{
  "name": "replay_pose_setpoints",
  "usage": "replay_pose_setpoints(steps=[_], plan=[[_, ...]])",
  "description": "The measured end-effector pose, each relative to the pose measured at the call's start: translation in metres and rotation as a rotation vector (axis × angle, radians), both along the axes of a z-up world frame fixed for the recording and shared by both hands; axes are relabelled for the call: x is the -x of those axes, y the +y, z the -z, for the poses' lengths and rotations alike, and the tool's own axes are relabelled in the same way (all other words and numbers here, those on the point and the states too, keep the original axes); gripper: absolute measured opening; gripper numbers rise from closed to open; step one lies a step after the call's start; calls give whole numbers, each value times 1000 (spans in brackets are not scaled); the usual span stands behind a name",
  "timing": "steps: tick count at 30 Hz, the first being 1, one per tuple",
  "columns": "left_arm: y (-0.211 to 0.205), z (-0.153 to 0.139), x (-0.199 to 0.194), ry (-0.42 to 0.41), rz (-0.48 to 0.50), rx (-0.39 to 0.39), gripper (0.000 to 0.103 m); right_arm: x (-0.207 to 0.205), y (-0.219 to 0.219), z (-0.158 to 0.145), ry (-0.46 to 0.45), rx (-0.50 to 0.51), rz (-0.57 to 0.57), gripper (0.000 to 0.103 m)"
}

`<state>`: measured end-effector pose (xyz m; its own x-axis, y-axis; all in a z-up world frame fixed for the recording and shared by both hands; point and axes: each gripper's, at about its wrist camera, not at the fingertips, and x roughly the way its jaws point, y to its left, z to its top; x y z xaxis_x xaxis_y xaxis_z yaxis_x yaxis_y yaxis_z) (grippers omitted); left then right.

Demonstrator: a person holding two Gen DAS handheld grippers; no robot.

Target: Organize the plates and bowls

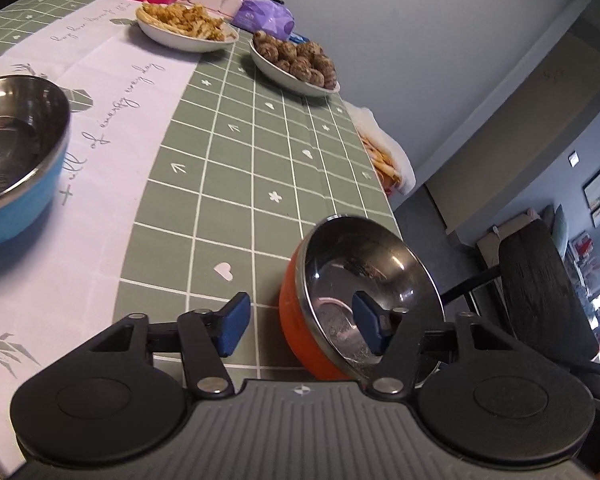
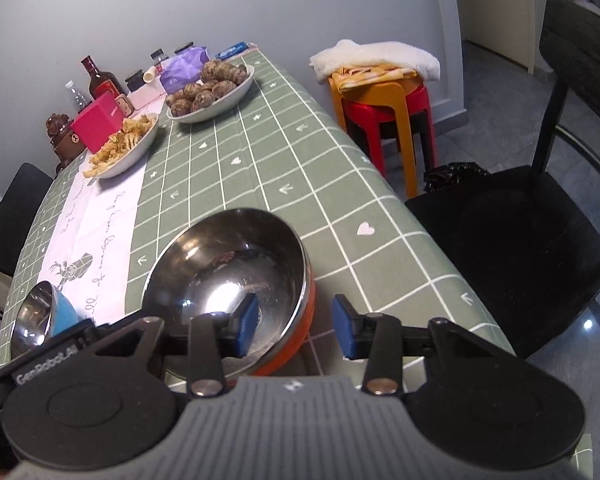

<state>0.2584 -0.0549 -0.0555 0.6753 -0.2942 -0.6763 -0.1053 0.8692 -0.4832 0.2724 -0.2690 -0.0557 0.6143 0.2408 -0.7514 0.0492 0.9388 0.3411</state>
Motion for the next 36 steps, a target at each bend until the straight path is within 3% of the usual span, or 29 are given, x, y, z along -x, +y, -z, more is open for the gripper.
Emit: replay_pose_setpoints(steps=[3, 6, 19, 36], plan=[[-7, 1, -1, 1, 29, -24, 48, -2, -4, 4, 17, -38, 13, 19], [-14, 1, -1, 16, 68, -62, 33, -2, -8, 5, 26, -82, 24, 14], [-2, -19, 16, 62, 72, -121, 32, 10, 6, -11, 7, -99, -45, 14], [45, -44, 103, 54, -11, -106, 32, 68, 48, -28, 34, -64, -275, 14]])
